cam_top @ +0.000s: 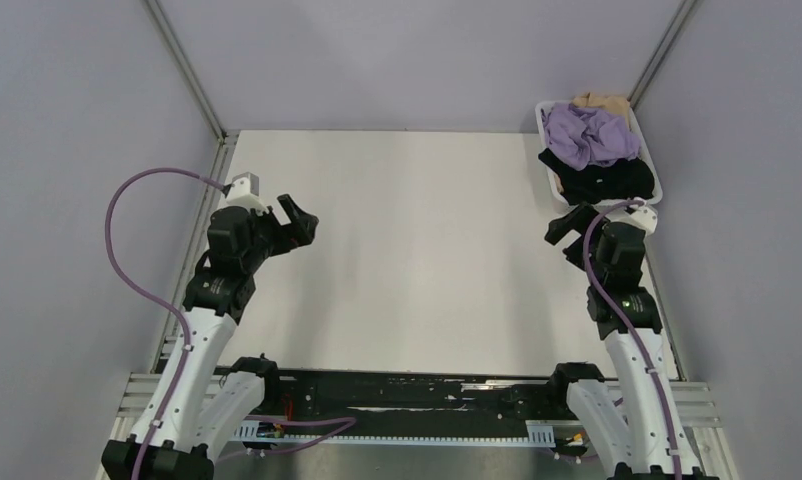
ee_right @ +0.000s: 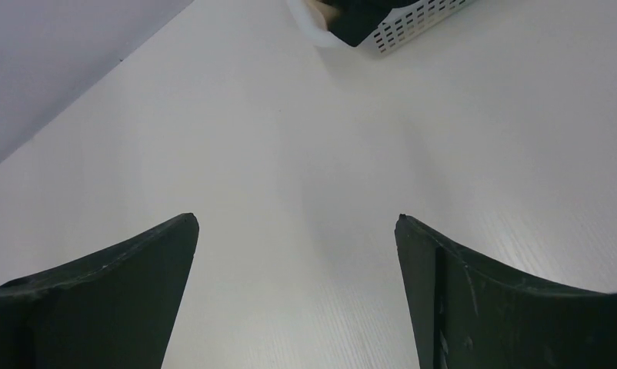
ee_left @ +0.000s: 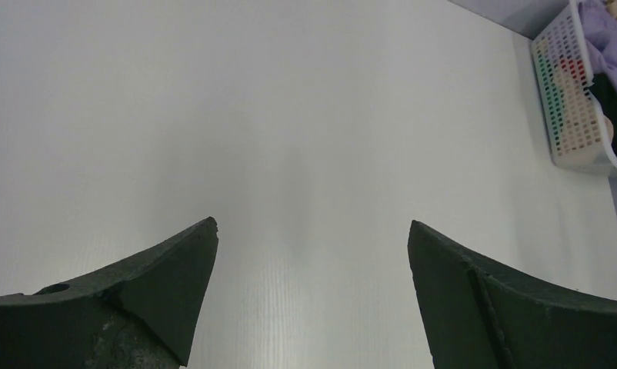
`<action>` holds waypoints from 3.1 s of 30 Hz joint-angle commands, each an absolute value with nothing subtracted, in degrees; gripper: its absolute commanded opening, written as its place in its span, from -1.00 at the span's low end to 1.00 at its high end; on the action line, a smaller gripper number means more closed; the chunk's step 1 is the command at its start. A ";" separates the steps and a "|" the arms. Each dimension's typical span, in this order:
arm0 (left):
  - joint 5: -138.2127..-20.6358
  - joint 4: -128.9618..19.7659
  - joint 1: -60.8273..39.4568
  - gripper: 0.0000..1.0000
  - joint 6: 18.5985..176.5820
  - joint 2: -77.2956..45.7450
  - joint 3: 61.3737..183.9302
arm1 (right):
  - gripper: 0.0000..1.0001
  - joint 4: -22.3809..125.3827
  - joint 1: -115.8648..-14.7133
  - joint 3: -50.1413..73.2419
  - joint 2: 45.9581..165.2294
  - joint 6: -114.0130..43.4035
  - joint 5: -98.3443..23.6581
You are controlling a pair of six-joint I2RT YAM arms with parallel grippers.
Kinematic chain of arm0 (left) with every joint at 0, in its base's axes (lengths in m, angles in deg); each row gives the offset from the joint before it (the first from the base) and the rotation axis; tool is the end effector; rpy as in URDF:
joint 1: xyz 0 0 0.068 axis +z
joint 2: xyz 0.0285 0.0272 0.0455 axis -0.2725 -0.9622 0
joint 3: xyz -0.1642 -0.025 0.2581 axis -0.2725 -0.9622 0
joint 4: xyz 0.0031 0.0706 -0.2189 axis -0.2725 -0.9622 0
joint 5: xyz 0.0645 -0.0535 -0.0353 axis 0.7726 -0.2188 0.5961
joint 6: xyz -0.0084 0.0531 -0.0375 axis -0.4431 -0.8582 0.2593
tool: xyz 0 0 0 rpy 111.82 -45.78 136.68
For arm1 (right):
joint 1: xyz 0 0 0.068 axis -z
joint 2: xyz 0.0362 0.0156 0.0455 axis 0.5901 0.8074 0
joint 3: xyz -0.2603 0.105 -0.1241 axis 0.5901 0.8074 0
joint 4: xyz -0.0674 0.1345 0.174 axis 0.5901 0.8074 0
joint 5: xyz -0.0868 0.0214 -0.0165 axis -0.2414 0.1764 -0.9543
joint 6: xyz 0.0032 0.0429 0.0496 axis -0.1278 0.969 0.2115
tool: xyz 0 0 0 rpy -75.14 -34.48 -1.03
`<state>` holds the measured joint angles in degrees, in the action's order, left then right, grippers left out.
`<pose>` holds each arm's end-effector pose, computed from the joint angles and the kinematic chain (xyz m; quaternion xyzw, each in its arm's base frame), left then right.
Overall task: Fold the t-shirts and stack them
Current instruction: Grab crumpled tshirt from bin with the right arm, then move the tshirt to the center of the board
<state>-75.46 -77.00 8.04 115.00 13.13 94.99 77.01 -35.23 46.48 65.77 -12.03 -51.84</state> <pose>0.1415 -0.0232 0.3356 -0.1322 0.8196 -0.2051 0.5185 0.1187 -0.0081 0.3124 0.2574 0.8102 0.0827 0.5201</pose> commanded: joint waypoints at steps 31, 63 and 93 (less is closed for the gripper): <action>-74.03 -70.59 8.08 1.00 114.02 15.82 89.92 | -0.24 75.13 -18.94 -28.55 145.97 -27.26 -44.04; -71.79 -73.50 8.06 1.00 116.38 23.25 89.06 | -1.00 45.64 -26.60 -7.33 97.57 -22.70 -10.48; -67.99 -76.42 8.06 1.00 118.04 18.01 90.25 | -0.63 54.56 -54.45 37.13 95.79 -13.28 -34.26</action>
<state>-69.12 -75.77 8.02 116.86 21.13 89.16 50.48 -54.64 29.23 95.56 -18.07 -19.05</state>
